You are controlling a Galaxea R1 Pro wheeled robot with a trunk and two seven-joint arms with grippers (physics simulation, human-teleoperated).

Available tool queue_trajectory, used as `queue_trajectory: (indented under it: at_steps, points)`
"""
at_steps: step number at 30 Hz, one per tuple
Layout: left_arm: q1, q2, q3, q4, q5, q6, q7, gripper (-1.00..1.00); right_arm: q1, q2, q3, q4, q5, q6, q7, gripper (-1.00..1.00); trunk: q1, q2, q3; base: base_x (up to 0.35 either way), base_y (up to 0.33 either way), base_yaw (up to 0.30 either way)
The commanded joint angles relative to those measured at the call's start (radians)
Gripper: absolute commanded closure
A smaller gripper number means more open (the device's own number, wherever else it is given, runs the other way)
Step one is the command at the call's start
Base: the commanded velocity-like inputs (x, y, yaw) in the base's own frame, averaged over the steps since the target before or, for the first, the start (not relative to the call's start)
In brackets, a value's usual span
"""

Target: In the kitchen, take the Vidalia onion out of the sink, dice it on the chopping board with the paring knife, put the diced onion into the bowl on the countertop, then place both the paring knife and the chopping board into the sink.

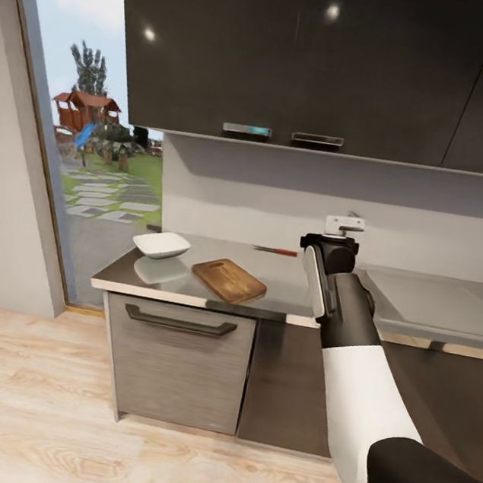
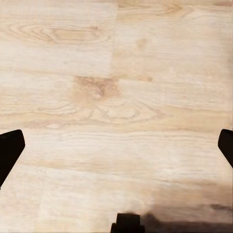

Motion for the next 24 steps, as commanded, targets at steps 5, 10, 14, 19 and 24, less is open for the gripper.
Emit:
queue_trajectory:
  at_steps: [5,10,14,19,24]
  points:
    - [0.000,0.001,0.000,-0.002,-0.001,-0.002,0.002,-1.00,-0.001,0.000,0.003,0.049,0.000,0.007,0.045,-1.00,0.001,0.000,-0.001,0.330,0.003,0.000]
    - [0.000,0.003,0.000,-0.001,0.001,-0.002,0.002,-1.00,-0.001,0.000,0.008,0.111,0.001,0.005,0.187,-1.00,0.001,0.000,-0.001,0.315,0.099,0.000]
    - [0.000,0.003,0.000,-0.001,0.001,-0.002,0.002,-1.00,-0.001,0.000,0.010,0.128,0.002,0.005,0.270,-1.00,0.001,0.000,-0.001,0.289,0.183,0.000]
    - [0.000,0.003,0.000,-0.001,0.001,-0.002,0.002,-1.00,-0.001,0.000,0.091,0.130,0.003,0.005,0.345,-1.00,0.001,0.000,-0.001,0.278,0.203,0.000]
    - [0.000,0.004,0.000,-0.001,0.000,-0.002,0.002,-1.00,-0.001,0.000,0.130,0.128,0.005,0.006,0.396,-1.00,0.001,0.000,-0.001,0.214,0.163,0.000]
